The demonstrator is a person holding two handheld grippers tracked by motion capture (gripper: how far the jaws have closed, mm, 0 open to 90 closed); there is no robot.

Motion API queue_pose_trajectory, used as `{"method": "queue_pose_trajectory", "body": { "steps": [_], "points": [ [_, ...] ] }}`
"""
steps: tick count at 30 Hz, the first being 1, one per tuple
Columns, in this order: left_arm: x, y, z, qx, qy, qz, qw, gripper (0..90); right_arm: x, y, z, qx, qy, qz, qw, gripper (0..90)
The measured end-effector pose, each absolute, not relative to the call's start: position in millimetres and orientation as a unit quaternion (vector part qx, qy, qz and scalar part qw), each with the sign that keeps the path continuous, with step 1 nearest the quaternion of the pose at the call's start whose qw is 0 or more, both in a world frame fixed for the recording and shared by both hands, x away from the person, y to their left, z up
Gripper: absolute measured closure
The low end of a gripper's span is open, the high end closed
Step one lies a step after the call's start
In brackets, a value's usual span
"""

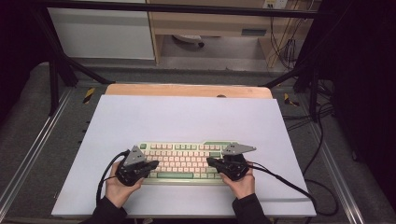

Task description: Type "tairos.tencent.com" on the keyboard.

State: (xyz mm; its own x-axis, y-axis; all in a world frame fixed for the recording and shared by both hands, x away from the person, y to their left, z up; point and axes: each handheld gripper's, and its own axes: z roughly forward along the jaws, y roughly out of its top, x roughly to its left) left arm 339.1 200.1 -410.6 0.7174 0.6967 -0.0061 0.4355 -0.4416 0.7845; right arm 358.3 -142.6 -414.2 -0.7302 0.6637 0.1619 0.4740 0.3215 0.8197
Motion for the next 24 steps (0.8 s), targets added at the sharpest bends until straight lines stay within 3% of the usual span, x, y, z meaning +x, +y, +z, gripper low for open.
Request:
{"method": "queue_pose_trajectory", "body": {
  "steps": [24],
  "points": [
    [336.4, 232.8, -416.4, 0.822, 0.363, 0.169, 0.405, 89.8, 376.3, -96.2, -422.1, 0.354, 0.811, 0.458, 0.088, 90.0]
  ]
}}
